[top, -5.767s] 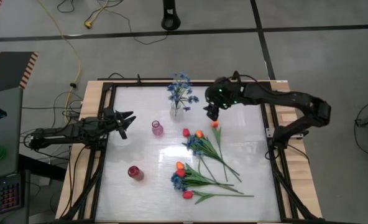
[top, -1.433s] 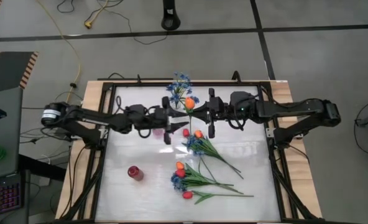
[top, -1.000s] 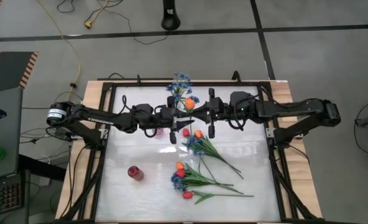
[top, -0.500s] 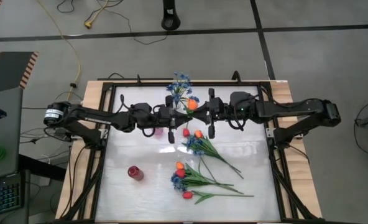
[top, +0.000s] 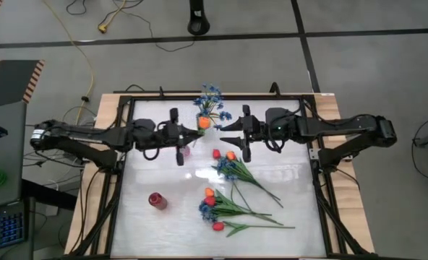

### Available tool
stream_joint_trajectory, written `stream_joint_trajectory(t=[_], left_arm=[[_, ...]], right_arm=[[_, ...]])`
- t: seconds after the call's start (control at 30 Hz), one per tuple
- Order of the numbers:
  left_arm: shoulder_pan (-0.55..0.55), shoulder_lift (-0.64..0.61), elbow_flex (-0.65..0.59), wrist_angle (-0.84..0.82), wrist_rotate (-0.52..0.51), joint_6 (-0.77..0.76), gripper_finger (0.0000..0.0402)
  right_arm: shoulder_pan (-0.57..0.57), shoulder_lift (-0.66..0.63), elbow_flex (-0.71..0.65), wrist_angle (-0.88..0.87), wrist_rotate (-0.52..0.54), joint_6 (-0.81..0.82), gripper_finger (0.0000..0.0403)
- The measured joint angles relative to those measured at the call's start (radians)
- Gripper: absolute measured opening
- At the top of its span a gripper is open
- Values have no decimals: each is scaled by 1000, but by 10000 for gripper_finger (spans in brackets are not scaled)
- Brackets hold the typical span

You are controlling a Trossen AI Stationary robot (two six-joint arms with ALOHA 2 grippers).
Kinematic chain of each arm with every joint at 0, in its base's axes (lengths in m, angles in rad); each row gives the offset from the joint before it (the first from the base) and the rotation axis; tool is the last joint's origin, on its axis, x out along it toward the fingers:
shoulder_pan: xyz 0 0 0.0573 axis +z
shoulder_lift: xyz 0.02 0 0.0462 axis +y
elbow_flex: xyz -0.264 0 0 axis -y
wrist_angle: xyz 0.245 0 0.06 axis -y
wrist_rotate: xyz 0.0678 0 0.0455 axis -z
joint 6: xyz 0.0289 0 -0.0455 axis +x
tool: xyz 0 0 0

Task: Sort flowers into vase by color
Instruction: Put the top right orange tulip into the purple vase

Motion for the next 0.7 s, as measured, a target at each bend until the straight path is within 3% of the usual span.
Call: stream_joint_trajectory(t=[0.33, 0.53, 0.7], left_arm=[[-23, -241, -325, 263, -134, -1, 0], [-21, -327, -389, 275, -200, 3, 0], [-21, -319, -392, 267, -206, 7, 0]], right_arm=[[-1, 0, 0, -137, 0, 0, 178], [-1, 1, 0, -159, 0, 1, 177], [-1, 1, 0, -173, 0, 1, 177]])
